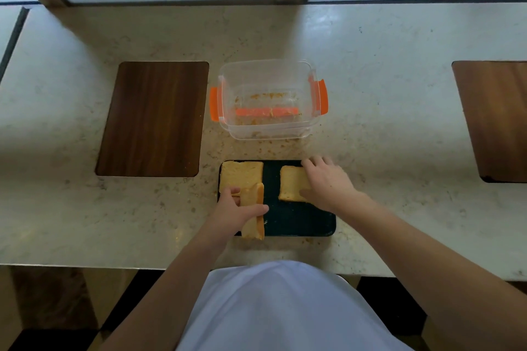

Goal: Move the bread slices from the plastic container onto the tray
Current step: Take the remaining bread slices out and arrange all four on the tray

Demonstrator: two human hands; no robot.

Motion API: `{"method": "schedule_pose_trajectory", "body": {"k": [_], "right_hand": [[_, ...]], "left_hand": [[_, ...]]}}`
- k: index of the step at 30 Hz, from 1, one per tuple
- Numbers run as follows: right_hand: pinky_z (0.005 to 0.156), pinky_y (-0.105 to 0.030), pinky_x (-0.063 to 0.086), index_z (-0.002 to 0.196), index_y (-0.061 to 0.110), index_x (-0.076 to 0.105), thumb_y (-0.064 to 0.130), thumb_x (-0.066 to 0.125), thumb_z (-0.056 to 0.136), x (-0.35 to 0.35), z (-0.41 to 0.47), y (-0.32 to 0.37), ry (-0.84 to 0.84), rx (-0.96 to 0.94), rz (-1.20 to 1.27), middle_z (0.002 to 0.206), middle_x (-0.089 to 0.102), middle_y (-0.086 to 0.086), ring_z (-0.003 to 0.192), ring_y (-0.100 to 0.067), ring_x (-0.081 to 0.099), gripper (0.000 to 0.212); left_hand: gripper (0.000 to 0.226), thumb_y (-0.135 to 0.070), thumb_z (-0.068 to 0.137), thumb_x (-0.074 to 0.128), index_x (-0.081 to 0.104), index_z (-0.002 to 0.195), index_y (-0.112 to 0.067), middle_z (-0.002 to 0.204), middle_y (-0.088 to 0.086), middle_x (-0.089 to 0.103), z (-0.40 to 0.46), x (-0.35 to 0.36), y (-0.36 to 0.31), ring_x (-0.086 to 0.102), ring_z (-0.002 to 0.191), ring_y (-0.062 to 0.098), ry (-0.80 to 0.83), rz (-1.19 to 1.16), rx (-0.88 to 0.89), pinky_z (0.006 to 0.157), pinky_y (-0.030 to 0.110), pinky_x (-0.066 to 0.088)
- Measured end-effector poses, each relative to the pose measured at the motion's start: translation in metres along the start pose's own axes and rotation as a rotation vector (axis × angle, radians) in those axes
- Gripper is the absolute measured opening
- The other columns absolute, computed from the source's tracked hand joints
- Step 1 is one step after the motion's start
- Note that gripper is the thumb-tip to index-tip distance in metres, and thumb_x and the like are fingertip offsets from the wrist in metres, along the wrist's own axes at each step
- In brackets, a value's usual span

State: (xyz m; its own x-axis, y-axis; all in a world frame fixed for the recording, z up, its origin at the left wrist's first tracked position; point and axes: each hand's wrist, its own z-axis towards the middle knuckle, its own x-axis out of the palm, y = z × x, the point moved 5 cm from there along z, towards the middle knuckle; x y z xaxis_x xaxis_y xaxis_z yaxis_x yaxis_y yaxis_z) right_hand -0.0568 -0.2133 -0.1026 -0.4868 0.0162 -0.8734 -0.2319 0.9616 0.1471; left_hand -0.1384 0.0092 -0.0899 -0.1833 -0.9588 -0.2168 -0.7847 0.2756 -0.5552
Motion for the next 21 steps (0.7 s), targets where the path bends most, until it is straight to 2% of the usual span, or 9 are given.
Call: {"method": "schedule_pose_trajectory", "body": {"k": [2,4,9,14,18,21], "right_hand": [[0.097,-0.046,0.048,0.144,0.015,0.042,0.047,0.077,0.079,0.009,-0.009,0.007,-0.05,-0.013,-0.024,0.141,0.051,-0.009,0.127,-0.033,0.047,0.081],[0.097,-0.047,0.046,0.144,0.015,0.041,0.048,0.078,0.078,0.019,-0.017,0.017,-0.06,-0.034,-0.053,0.145,0.047,-0.009,0.129,-0.033,0.044,0.082],[0.097,-0.044,0.044,0.144,0.019,0.042,0.017,0.07,0.084,0.029,-0.025,0.026,-0.068,-0.042,-0.054,0.152,0.039,-0.01,0.135,-0.035,0.036,0.066],[0.096,-0.043,0.044,0.145,0.019,0.042,0.012,0.066,0.085,0.024,-0.025,0.02,-0.089,-0.017,-0.054,0.153,0.04,-0.011,0.137,-0.034,0.036,0.065],[0.096,-0.044,0.045,0.144,0.019,0.043,0.011,0.066,0.084,0.02,-0.019,0.011,-0.089,-0.001,-0.071,0.153,0.039,-0.01,0.135,-0.035,0.037,0.064],[0.094,-0.044,0.045,0.14,0.02,0.046,0.01,0.064,0.083,0.017,-0.016,0.006,-0.093,-0.011,-0.084,0.151,0.041,-0.009,0.133,-0.035,0.038,0.06]], "left_hand": [[0.096,-0.038,0.068,0.088,0.031,0.143,-0.023,0.127,0.006,0.055,0.002,0.002,-0.001,0.059,0.109,0.024,0.002,0.014,0.004,0.097,0.048,0.051],[0.095,-0.039,0.068,0.088,0.032,0.143,-0.023,0.127,0.006,0.056,0.003,0.004,-0.002,0.06,0.109,0.023,-0.004,0.031,0.005,0.095,0.047,0.052],[0.094,-0.042,0.067,0.088,0.033,0.141,-0.026,0.125,0.003,0.056,0.007,0.007,-0.006,0.06,0.105,0.02,-0.016,0.059,0.009,0.086,0.038,0.051],[0.091,-0.042,0.069,0.087,0.033,0.141,-0.025,0.123,0.003,0.058,0.008,0.008,-0.009,0.061,0.105,0.02,-0.008,0.079,0.011,0.093,0.044,0.052],[0.088,-0.041,0.07,0.086,0.034,0.14,-0.026,0.116,-0.002,0.057,0.007,0.008,-0.011,0.061,0.1,0.016,0.003,0.071,0.021,0.077,0.034,0.051],[0.088,-0.042,0.069,0.087,0.034,0.139,-0.027,0.119,0.0,0.058,0.007,0.007,-0.01,0.061,0.103,0.019,-0.003,0.072,0.02,0.089,0.042,0.052]]}}
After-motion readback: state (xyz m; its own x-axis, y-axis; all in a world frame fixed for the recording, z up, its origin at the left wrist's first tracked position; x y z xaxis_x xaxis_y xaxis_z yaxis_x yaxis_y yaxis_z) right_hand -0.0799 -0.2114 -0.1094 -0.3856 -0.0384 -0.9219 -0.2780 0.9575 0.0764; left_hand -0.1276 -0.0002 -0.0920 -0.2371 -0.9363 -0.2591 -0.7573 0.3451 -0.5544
